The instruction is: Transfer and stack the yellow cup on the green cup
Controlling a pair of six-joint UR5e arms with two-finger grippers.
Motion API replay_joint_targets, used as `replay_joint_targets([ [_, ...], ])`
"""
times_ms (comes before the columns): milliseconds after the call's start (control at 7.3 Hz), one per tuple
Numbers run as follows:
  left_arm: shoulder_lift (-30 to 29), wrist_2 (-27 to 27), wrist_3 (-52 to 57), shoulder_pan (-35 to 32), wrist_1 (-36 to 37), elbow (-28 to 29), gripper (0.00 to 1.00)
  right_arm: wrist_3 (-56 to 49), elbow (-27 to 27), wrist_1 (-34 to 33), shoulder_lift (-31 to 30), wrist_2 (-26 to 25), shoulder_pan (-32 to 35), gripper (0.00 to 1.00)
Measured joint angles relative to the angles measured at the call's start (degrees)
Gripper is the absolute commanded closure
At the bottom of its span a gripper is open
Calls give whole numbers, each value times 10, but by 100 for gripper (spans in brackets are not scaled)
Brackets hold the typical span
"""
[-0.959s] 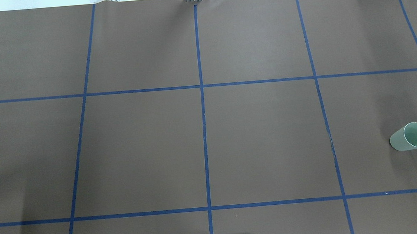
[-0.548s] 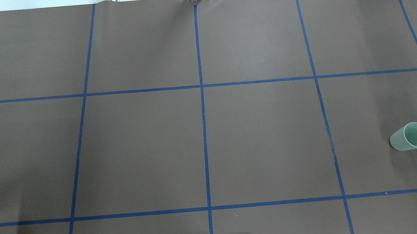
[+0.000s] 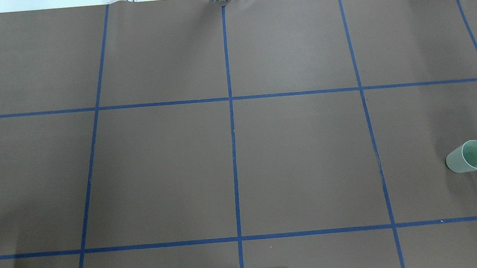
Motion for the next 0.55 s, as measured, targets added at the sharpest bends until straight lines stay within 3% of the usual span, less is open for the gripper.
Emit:
replay_joint_targets([
  [548, 9, -10, 0, 6, -32, 24, 0, 1, 4, 0, -2, 0, 0, 0],
])
